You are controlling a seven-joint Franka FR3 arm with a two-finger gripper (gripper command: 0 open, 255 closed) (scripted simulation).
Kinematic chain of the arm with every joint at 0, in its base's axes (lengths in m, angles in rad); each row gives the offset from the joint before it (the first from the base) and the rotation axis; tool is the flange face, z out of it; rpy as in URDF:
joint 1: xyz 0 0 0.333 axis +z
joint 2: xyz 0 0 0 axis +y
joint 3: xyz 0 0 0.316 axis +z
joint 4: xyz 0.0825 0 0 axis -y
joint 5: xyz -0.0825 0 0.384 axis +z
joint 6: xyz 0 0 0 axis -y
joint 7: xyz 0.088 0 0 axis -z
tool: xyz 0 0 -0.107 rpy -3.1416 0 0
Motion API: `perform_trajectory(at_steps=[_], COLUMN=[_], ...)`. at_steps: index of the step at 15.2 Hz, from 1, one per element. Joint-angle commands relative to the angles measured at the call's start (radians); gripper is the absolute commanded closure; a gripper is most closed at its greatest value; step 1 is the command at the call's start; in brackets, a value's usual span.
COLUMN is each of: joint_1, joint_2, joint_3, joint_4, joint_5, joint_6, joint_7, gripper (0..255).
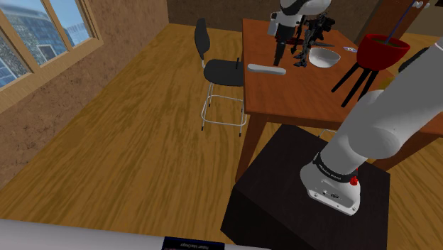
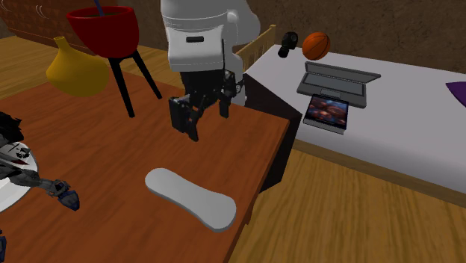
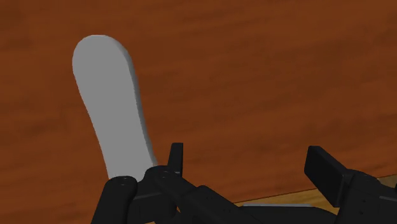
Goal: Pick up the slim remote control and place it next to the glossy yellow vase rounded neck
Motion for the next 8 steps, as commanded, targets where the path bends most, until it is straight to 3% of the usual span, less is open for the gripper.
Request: perform_trajectory(at_steps=[1,4,8], joint_1=[0.003,-0.008,-0.067], joint_2=[0.091,0.235,0.426], joint_3=[-0.039,-0.067,-0.055], joint_4=[0.055,0.147,0.293], joint_5=[0.052,0.154,0.291], joint_6=[0.028,0.053,0.057], joint_7=[-0.104,-0.249,-0.426], gripper=[0,0,0])
